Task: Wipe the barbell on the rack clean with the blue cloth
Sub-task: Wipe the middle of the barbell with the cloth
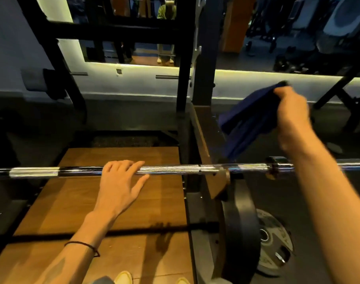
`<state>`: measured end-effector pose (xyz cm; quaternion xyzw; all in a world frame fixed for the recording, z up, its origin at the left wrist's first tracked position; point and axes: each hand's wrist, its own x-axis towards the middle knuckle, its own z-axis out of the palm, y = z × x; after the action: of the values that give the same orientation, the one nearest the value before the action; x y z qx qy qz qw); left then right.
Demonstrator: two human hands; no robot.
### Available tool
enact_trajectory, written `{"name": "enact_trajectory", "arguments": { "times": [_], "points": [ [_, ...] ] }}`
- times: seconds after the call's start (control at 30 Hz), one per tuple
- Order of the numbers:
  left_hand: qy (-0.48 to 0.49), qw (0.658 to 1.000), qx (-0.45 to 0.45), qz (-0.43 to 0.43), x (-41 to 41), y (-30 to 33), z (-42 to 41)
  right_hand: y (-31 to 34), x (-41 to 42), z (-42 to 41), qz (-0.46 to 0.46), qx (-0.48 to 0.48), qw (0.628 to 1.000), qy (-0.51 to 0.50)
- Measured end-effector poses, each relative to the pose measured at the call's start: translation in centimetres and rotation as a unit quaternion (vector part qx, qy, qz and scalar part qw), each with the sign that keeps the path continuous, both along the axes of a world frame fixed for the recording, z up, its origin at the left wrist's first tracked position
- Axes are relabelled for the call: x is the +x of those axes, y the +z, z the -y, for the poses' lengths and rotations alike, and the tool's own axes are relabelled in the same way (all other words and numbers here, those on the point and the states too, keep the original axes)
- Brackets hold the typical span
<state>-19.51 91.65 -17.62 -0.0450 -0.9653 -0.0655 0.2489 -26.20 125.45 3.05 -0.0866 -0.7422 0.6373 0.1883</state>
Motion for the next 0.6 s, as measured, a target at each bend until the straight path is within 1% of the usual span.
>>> {"name": "enact_trajectory", "arguments": {
  "times": [0.1,0.17,0.23,0.27,0.3,0.37,0.43,0.5,0.53,0.6],
  "points": [
    [0.012,1.000,0.009,-0.014,0.0,-0.2,-0.6,1.3,-0.3,-3.8,-0.041,0.124,0.991,-0.022],
    [0.026,0.999,0.020,-0.012,0.2,-0.3,-1.3,-0.4,-0.3,-4.1,-0.020,0.214,0.977,0.005],
    [0.036,0.999,0.031,0.002,0.3,0.0,-1.9,-3.9,-1.1,-3.3,0.007,0.288,0.957,0.031],
    [0.037,0.999,0.033,0.008,0.4,0.1,-2.1,-5.7,-1.2,-2.3,0.021,0.302,0.952,0.043],
    [0.036,0.999,0.030,0.013,0.5,0.2,-2.2,-7.9,-1.5,-1.5,0.039,0.284,0.956,0.059],
    [0.038,0.999,0.015,0.020,0.5,0.4,-2.3,-11.5,-1.4,0.6,0.073,0.228,0.963,0.125],
    [0.043,0.999,-0.002,0.030,0.4,0.6,-2.3,-14.2,-0.8,1.7,0.062,0.208,0.953,0.213],
    [0.033,0.999,-0.017,0.036,-0.3,1.1,-2.6,-15.3,-0.5,1.0,0.038,0.197,0.945,0.258],
    [0.016,0.999,-0.023,0.039,-0.9,1.3,-3.1,-15.5,-0.6,0.1,0.030,0.217,0.936,0.275],
    [-0.033,0.998,-0.025,0.045,-2.2,1.8,-5.1,-15.7,-0.3,-1.8,0.017,0.308,0.904,0.297]
  ]
}}
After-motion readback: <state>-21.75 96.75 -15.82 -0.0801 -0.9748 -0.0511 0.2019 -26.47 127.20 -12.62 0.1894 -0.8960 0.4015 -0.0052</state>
